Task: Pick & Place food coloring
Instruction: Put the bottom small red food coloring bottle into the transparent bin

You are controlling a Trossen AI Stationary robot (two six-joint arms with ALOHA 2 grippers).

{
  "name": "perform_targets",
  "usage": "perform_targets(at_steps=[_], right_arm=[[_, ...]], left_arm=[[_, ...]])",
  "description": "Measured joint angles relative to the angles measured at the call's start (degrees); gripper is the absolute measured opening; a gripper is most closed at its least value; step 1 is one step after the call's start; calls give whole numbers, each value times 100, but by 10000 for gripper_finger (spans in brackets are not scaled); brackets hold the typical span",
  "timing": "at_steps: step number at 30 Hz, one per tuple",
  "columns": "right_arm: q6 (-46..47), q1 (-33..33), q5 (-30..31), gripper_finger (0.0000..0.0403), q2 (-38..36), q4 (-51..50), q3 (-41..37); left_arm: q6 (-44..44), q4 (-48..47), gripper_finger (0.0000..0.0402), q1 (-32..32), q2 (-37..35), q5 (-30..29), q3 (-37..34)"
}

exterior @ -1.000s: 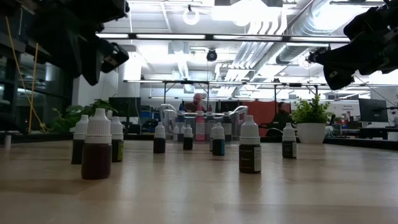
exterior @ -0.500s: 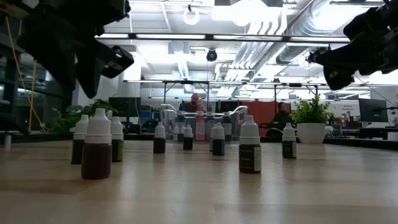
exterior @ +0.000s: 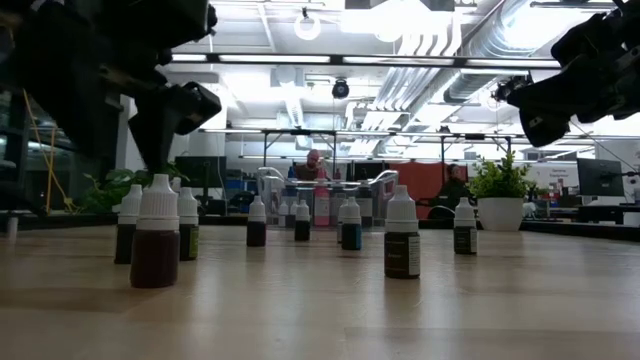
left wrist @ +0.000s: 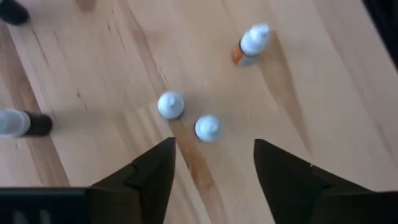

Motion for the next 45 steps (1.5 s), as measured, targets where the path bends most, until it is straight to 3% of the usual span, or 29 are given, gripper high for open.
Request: perform_targets(at_steps=[13,34,45], right_arm=[[1,-1,0,0,4,2,0],[0,0,-2,0,1,23,0],[0,-1,-1,0,2,17,0]], left_arm=[[-641,-582,225,-39,530,-282,631],[-2638,-339,224,-151,938,-349,670],[-2785,-374,223,-144,968,-522,667]])
